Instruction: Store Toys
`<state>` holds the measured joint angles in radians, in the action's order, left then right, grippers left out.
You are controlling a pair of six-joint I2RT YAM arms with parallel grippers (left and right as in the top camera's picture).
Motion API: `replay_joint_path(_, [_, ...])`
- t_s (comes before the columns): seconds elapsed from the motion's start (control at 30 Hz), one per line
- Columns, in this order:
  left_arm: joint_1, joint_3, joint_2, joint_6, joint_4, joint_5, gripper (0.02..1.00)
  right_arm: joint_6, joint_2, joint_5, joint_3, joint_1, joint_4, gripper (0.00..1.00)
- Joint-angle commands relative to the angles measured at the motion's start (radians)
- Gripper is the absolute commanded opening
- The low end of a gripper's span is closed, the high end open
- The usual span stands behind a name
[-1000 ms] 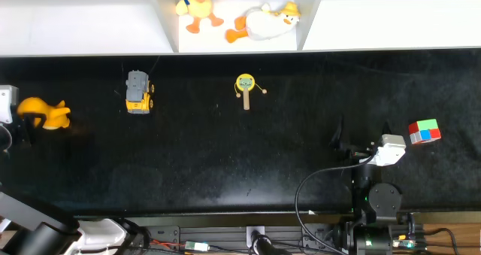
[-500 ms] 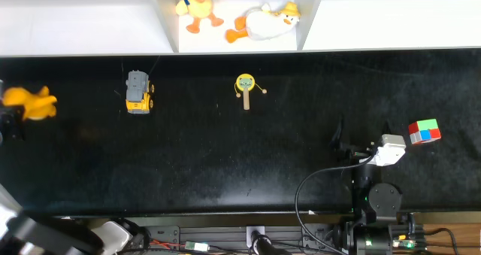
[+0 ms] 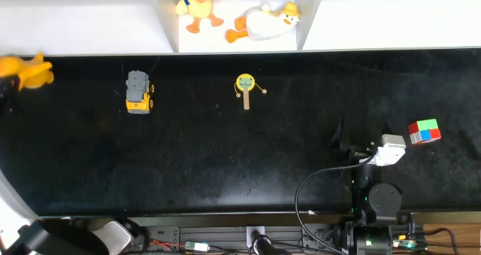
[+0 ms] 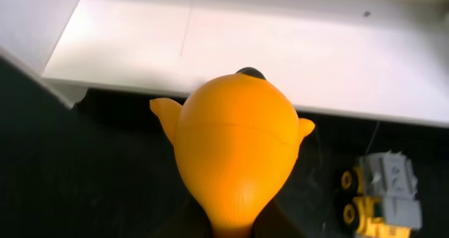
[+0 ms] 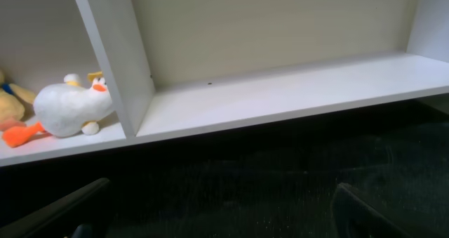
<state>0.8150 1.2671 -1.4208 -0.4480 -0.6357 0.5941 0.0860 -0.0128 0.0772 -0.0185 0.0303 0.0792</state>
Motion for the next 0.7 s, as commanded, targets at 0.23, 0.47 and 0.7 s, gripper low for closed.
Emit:
replay_joint_path(0.23, [-0.058,0.176,-0.168,0.091,0.003,0.006,0.036,0.008,0.008,-0.006,0.014,0.002,-0.005,0.996])
replay_joint_path(0.47, [-0.113,0.225,-0.241,0.128,0.038,-0.02,0.047,0.008,0.008,-0.006,0.014,0.002,-0.004,0.993])
replay_joint_path(0.7, [-0.126,0.227,-0.283,0.164,0.092,-0.036,0.047,0.008,0.008,-0.006,0.014,0.002,-0.005,0.996])
